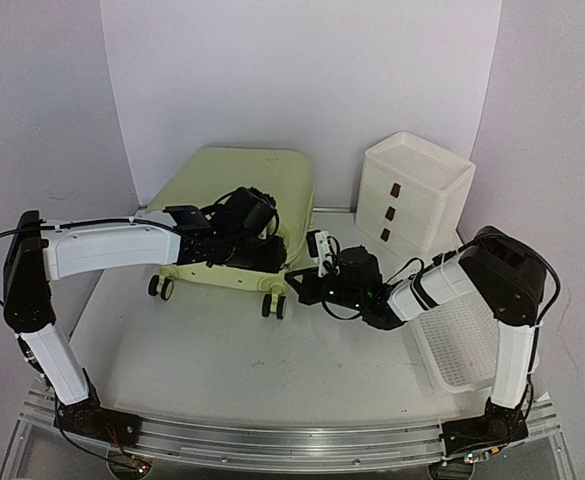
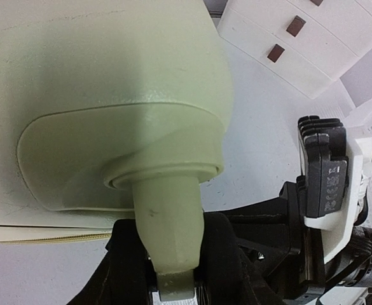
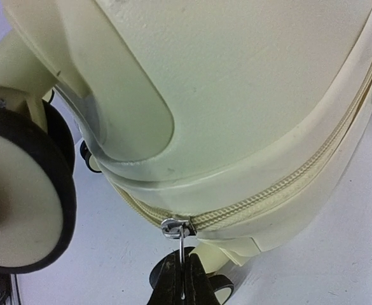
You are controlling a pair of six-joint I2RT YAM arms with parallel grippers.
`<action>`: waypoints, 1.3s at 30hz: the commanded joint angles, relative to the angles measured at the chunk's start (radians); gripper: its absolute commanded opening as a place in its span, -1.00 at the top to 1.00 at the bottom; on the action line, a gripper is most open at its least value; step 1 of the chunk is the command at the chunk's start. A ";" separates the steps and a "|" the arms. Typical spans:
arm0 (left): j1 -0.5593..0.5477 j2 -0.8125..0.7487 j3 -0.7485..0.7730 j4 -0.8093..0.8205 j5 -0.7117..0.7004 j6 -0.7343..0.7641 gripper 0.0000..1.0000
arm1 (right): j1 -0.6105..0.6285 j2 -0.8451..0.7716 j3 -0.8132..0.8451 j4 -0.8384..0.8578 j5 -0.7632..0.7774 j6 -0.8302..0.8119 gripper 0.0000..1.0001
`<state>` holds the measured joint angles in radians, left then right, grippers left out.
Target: Open, take out, and arrange the luggage
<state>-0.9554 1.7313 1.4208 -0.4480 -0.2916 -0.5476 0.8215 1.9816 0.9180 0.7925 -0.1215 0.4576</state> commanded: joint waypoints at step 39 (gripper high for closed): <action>0.029 -0.767 -0.361 -0.469 0.666 0.456 1.00 | -0.399 0.073 0.365 -0.526 -0.051 -0.159 1.00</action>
<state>-0.9035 1.0470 1.0519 -0.8627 0.0471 -0.1959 0.4900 2.0167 1.2129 0.2939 -0.2501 0.2813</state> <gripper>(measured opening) 0.487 0.023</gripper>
